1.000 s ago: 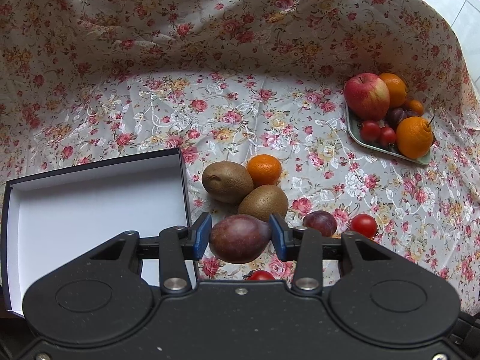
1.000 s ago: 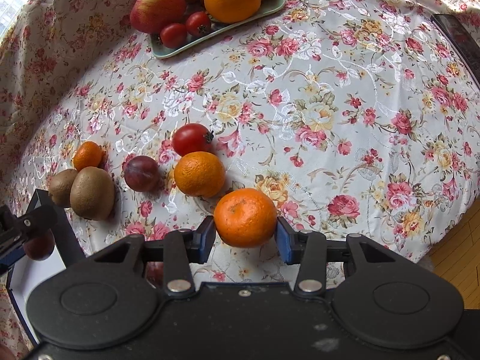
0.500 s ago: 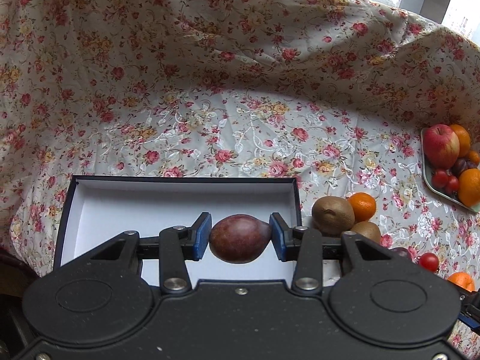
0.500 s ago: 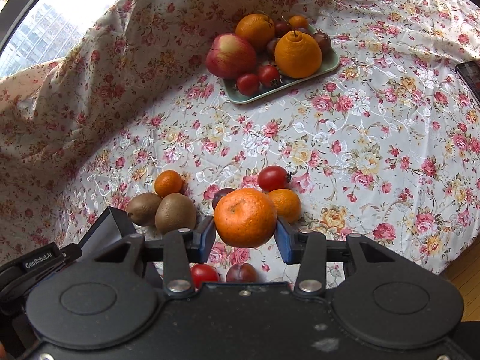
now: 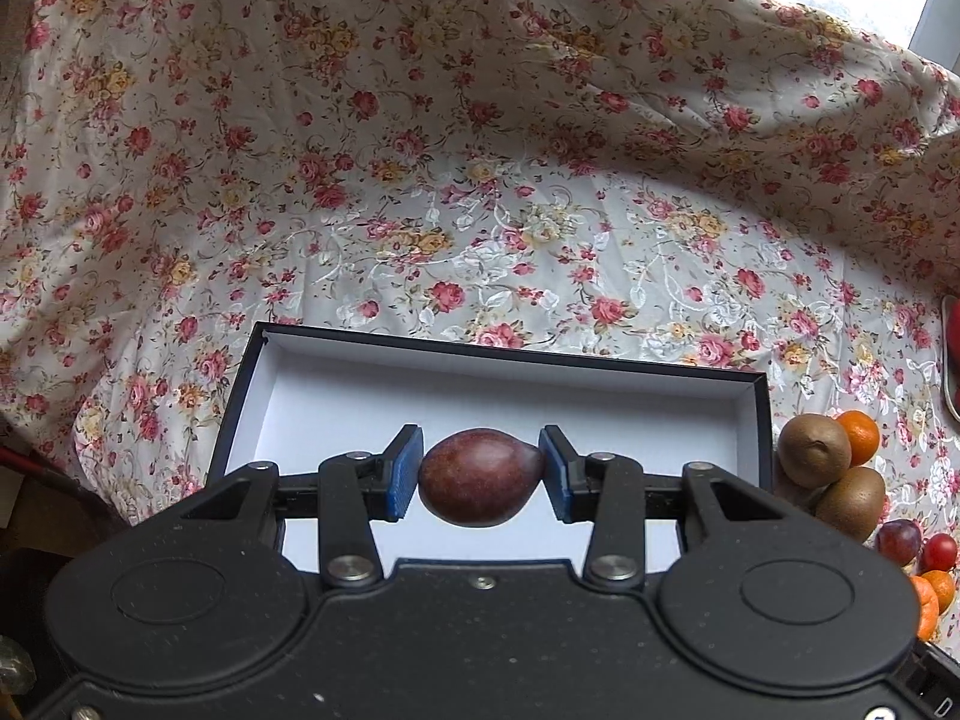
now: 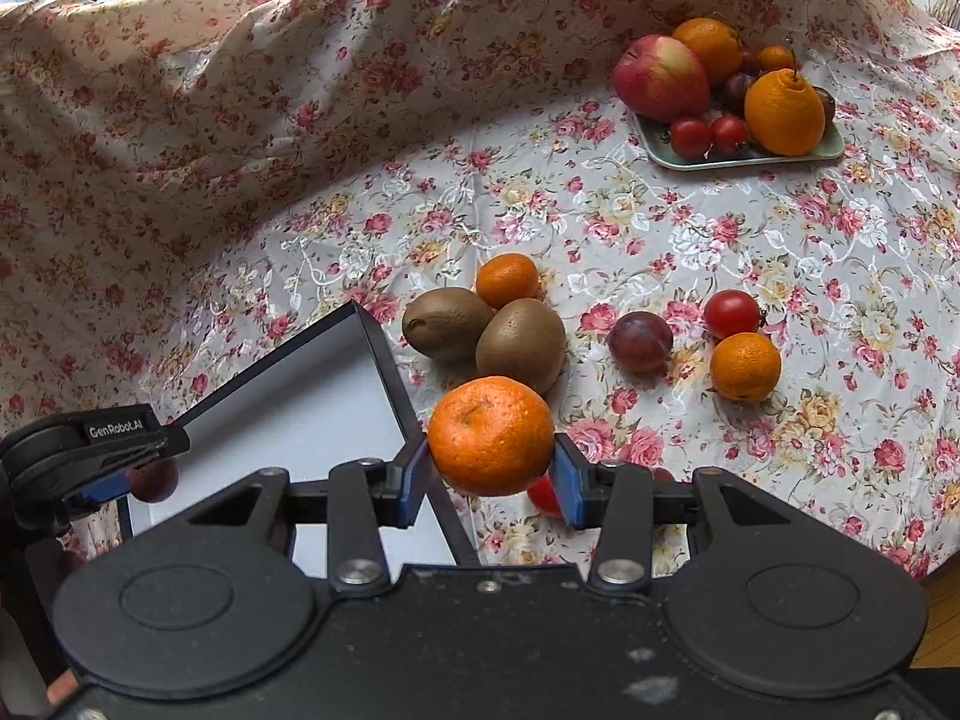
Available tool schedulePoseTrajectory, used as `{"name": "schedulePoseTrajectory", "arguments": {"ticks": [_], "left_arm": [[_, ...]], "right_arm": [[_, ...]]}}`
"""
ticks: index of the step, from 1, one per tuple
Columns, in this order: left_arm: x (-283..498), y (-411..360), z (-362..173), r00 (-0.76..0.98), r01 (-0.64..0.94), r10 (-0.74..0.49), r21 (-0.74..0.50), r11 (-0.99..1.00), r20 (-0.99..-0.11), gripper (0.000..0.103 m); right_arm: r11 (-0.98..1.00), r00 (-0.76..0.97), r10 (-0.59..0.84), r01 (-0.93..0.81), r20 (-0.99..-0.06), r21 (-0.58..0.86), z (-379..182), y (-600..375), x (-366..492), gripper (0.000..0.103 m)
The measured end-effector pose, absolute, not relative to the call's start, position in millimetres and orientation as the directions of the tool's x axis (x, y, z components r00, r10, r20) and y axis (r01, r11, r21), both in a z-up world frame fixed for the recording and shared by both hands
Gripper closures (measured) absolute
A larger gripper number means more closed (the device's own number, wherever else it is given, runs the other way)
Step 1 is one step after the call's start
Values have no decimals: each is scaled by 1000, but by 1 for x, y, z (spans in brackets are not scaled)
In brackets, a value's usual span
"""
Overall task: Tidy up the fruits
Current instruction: 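Carry plum and mandarin into the white box and open both tools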
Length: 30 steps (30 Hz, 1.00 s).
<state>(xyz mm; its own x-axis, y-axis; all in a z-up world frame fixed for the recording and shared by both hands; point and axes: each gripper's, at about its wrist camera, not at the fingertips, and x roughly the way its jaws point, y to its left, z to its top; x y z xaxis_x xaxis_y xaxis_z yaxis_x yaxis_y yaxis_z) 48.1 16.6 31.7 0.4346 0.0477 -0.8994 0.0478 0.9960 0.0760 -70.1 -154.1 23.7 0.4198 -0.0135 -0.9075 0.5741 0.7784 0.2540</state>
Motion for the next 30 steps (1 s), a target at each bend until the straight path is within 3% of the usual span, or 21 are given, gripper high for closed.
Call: {"name": "schedulePoseTrajectory", "arguments": {"ticks": [12,30], "left_arm": [[64,79,8,380,-32,114,110,993,-918,53],[67,121,-14,278,-49,54,42,998,-959,52]], "right_arm": [[827,399,57,495,-915,267,11,-90,-32,58],[892,372,70,393,-926,225,-12,-31,-5,58]]}}
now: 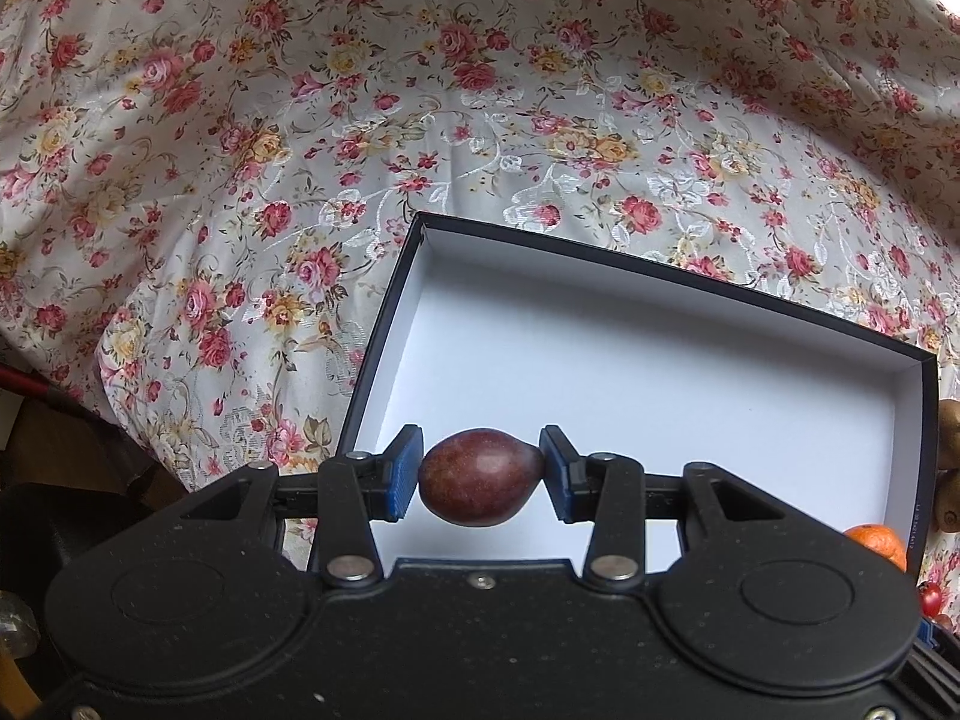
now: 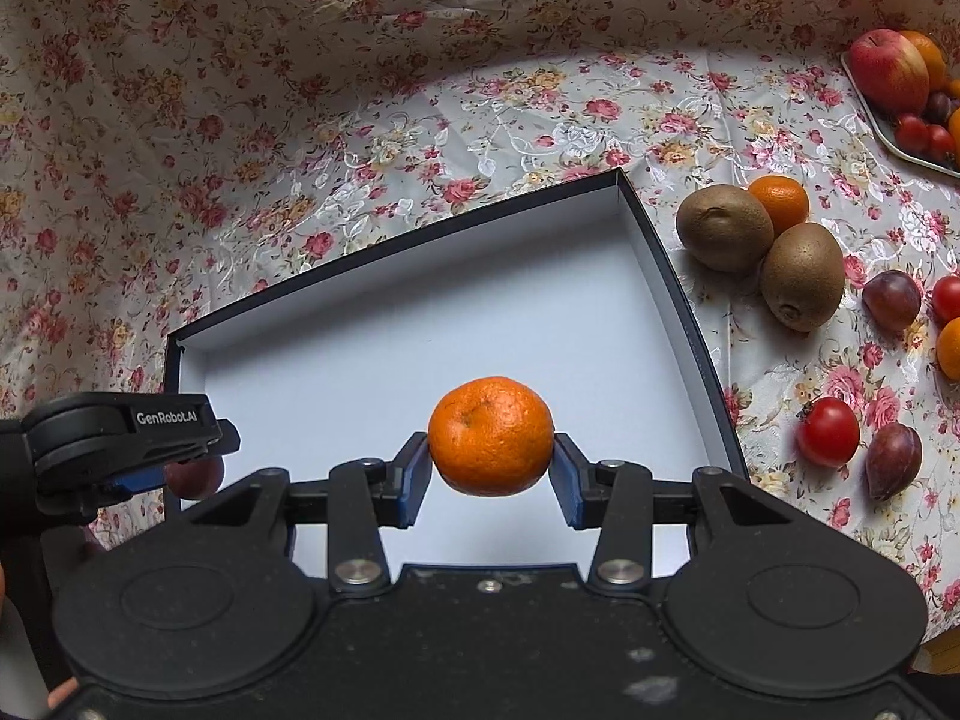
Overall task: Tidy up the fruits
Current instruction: 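Carry plum and mandarin into the white box and open both tools, then withdraw both tools from the box toward the loose fruits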
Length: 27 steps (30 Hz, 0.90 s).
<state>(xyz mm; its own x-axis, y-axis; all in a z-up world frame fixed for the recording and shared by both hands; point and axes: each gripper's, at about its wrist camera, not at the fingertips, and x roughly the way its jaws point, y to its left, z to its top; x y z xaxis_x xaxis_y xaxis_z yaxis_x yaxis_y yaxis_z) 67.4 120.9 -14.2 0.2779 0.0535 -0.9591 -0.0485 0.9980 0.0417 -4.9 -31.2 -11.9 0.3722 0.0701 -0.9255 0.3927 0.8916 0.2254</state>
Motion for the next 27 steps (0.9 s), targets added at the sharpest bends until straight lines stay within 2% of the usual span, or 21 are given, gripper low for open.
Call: {"name": "schedulePoseTrajectory", "arguments": {"ticks": [6,13,27], "left_arm": [[68,121,-11,292,-46,63,51,998,-955,44],[69,122,-16,253,-53,65,53,997,-965,44],[67,110,-11,213,-36,2,-6,999,-977,44]], "right_arm": [[891,362,69,397,-930,221,-13,-28,-4,56],[892,389,94,377,-916,251,-4,-32,-4,56],[874,328,41,447,-944,193,-8,-46,-6,56]]}}
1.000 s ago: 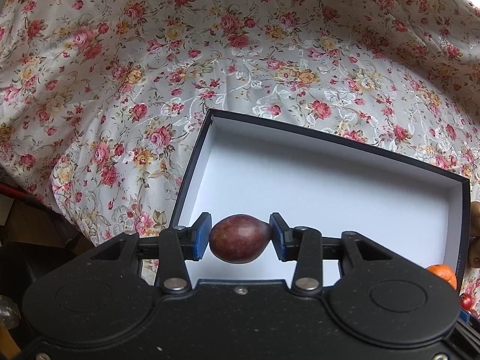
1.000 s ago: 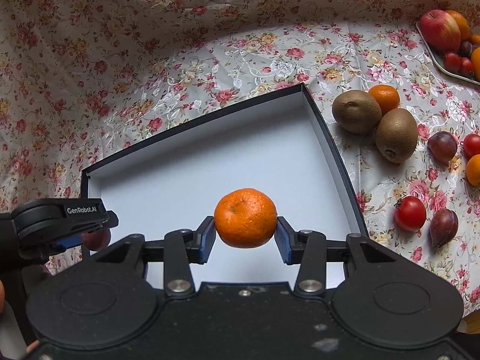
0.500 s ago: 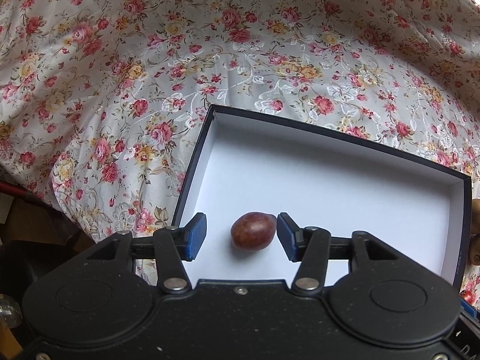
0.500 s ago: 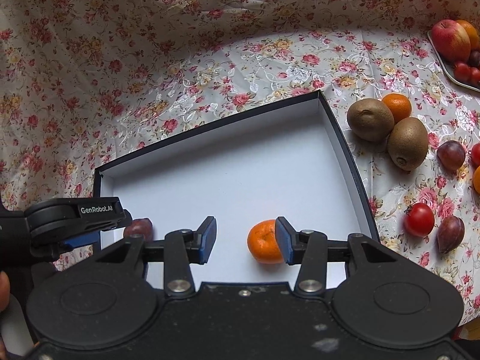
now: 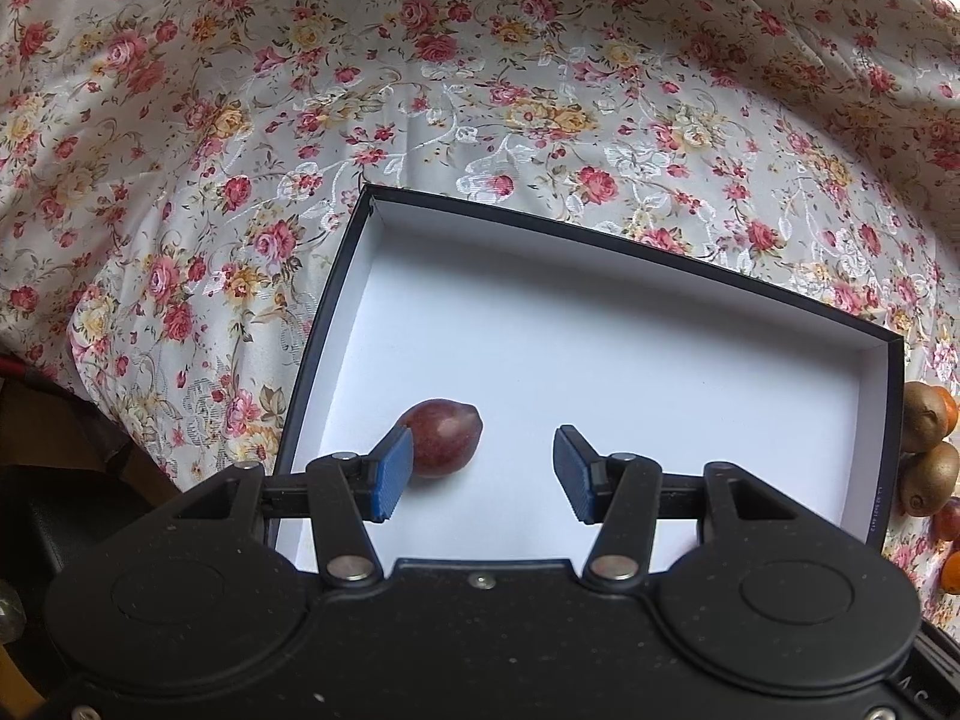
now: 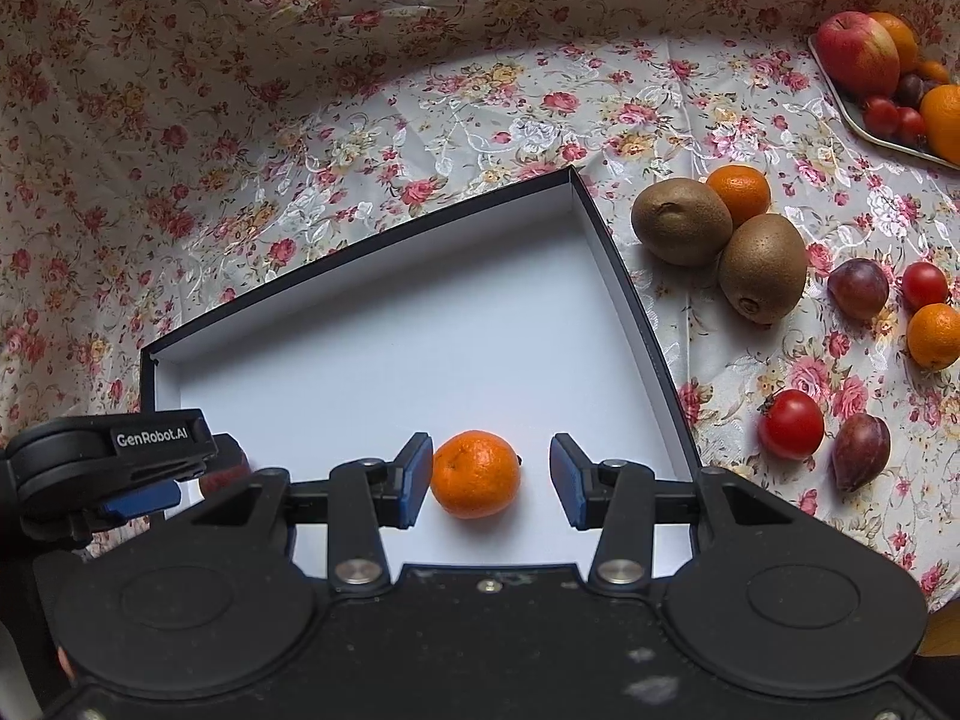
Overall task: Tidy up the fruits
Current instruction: 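Withdraw both tools from the box toward the loose fruits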
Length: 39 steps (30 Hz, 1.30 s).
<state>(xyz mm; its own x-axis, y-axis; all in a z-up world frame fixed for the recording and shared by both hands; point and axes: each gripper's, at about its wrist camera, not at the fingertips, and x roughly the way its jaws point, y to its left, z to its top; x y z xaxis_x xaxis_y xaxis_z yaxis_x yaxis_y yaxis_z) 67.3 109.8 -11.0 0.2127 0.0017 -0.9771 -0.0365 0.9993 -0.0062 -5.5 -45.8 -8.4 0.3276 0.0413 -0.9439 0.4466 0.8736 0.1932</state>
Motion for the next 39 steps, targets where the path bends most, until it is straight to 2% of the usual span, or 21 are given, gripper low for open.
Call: {"name": "schedulePoseTrajectory", "arguments": {"ticks": [14,32,39], "left_arm": [[60,58,3,243,34,5,14,999,-970,44],[27,-44,17,312,247,0,82,965,-950,44],[8,-82,22,325,322,-33,77,944,-945,44]], "right_arm": [[846,323,9,501,-946,179,0,-79,-23,56],[772,251,-83,628,-964,97,11,-172,-55,56],[760,226,-65,643,-972,99,11,-202,-69,56]]}}
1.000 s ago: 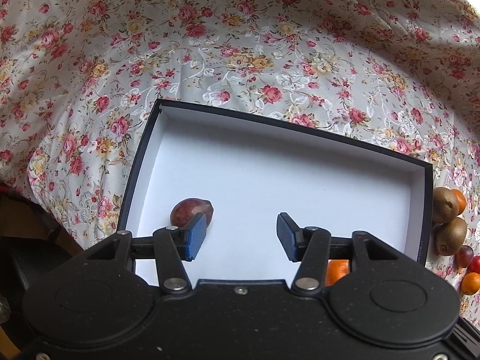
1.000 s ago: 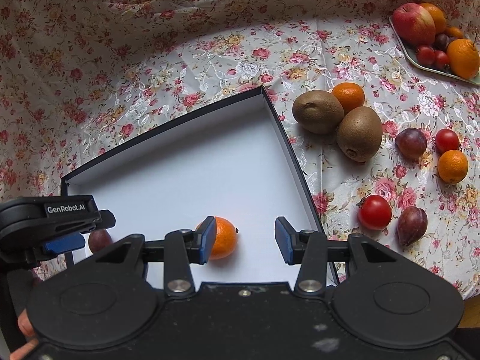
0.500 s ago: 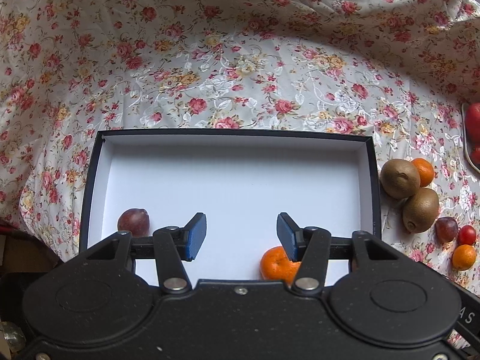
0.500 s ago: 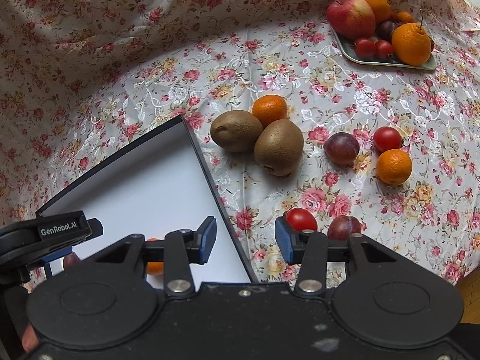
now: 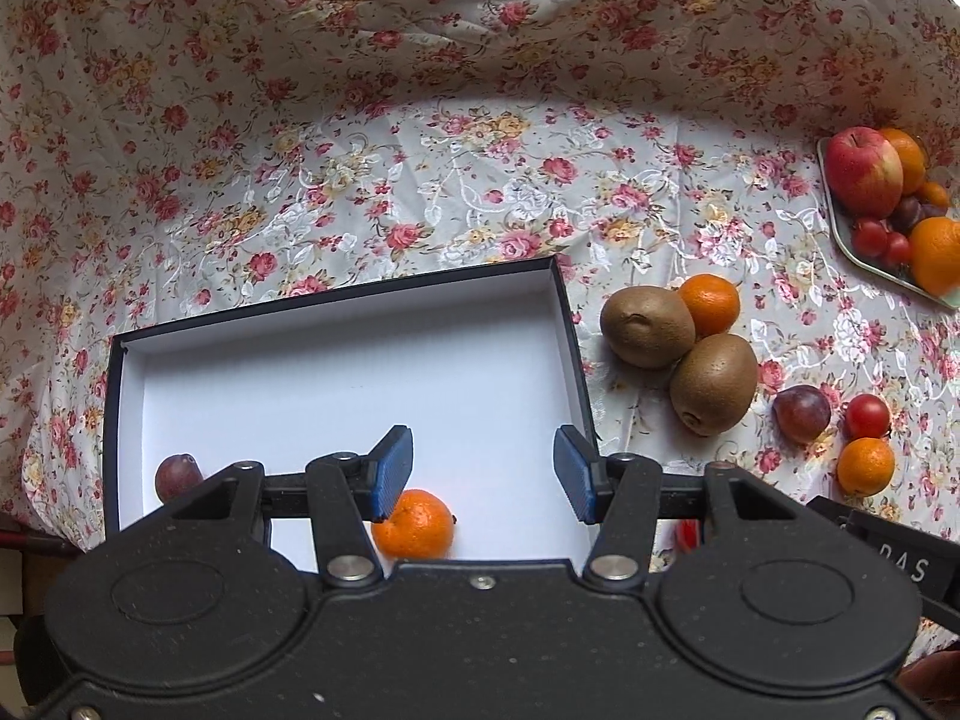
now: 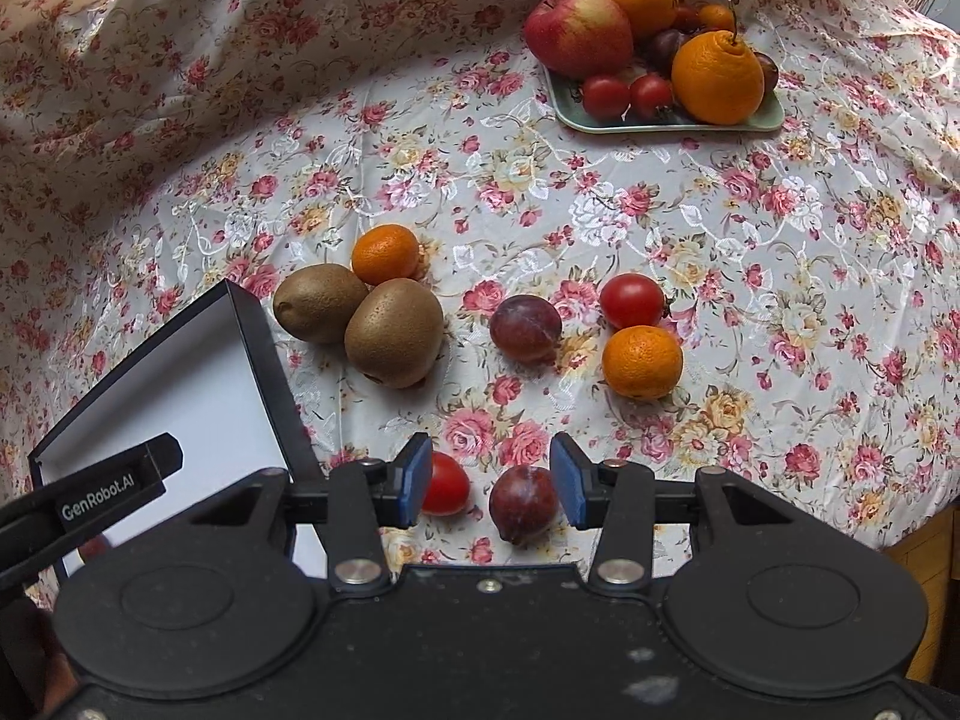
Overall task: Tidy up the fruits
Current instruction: 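Withdraw both tools from the box toward the loose fruits, then reach a kiwi with the left tool while the right tool reaches a mandarin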
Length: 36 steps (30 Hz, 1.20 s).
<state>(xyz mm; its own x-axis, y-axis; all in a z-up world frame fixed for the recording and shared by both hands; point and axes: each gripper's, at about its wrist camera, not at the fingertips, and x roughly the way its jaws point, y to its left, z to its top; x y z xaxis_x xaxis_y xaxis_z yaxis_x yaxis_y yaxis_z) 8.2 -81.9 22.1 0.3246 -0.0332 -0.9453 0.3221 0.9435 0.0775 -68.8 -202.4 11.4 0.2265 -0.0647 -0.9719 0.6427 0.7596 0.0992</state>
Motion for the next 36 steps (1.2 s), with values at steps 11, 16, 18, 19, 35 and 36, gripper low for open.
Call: {"name": "schedulePoseTrajectory", "arguments": {"ticks": [11,16,18,19,35,36], "left_arm": [[-9,-130,15,289,394,-59,63,917,-956,44],[-14,-146,15,285,454,-76,65,888,-956,44],[-16,-149,14,283,467,-86,59,882,-955,44],[-15,-150,13,281,469,-87,58,881,-956,44],[21,-171,5,292,474,-172,-14,881,-941,44],[23,-172,3,291,474,-176,-18,881,-940,44]], "right_arm": [[684,218,-47,718,-975,128,3,-249,-97,56],[625,209,-14,765,-978,154,-1,-270,-105,58],[624,215,-5,764,-977,165,0,-271,-108,59],[627,225,-6,760,-974,172,3,-270,-111,59],[525,210,-16,834,-978,170,0,-288,-110,59],[525,209,-12,834,-978,172,0,-289,-109,59]]}}
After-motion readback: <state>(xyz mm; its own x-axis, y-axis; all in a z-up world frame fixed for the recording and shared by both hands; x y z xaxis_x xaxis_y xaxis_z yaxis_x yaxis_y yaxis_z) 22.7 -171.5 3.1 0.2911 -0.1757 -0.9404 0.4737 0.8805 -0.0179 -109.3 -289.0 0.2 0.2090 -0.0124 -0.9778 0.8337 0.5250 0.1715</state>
